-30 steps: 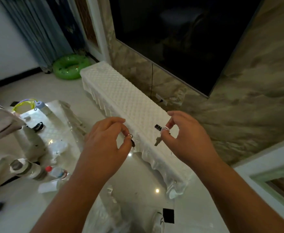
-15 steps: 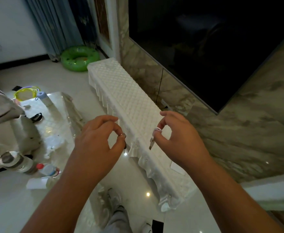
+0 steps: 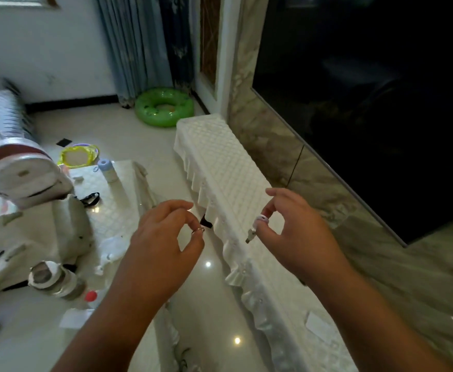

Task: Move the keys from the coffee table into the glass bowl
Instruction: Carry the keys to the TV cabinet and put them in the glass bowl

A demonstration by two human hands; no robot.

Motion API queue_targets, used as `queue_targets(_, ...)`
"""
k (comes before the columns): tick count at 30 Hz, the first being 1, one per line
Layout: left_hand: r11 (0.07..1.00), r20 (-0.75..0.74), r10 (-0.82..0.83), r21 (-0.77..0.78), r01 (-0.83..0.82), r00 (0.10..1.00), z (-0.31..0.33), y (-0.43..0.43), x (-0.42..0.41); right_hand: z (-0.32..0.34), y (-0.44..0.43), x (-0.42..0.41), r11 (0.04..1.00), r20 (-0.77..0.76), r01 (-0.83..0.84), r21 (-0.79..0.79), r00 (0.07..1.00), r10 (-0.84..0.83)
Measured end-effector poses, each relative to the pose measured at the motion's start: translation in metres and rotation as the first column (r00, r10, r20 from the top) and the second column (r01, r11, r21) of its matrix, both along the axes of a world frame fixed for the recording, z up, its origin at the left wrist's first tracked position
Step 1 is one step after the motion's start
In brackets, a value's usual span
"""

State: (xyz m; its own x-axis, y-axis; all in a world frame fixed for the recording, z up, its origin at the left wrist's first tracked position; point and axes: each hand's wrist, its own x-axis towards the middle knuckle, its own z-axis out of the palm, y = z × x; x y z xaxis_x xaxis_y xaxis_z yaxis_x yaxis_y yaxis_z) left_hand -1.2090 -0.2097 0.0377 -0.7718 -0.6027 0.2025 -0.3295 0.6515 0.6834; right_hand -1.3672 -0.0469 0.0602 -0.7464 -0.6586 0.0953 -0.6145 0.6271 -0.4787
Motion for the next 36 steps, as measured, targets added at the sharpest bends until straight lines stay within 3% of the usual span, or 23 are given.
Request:
queue_targets(18, 0.977, 0.078, 0.210, 0.021, -0.213, 0.974, -0.023, -0.137, 0.001, -0.017, -0.181, -0.040, 0.961, 0.019, -0.276, -0.022, 0.961, 0.276)
queue_targets(23, 0.970, 0.090, 0.242, -0.048, -0.238, 0.966, -0.025, -0.170, -0.041, -0.029, -0.218, -0.090, 0.945, 0.068, -0.327, -0.017, 0.943, 0.327)
queue_targets(26, 0.958, 0.110, 0.285, -0.015, -0.285, 0.952, -0.019, -0.190, -0.079, -0.030, -0.242, -0.132, 0.941, 0.092, -0.339, -0.007, 0.937, 0.338)
queue_targets(36, 0.916, 0.083, 0.401, -0.060, -0.397, 0.912, -0.001, -0.259, -0.195, -0.015, -0.327, -0.259, 0.899, 0.073, -0.436, -0.046, 0.896, 0.438)
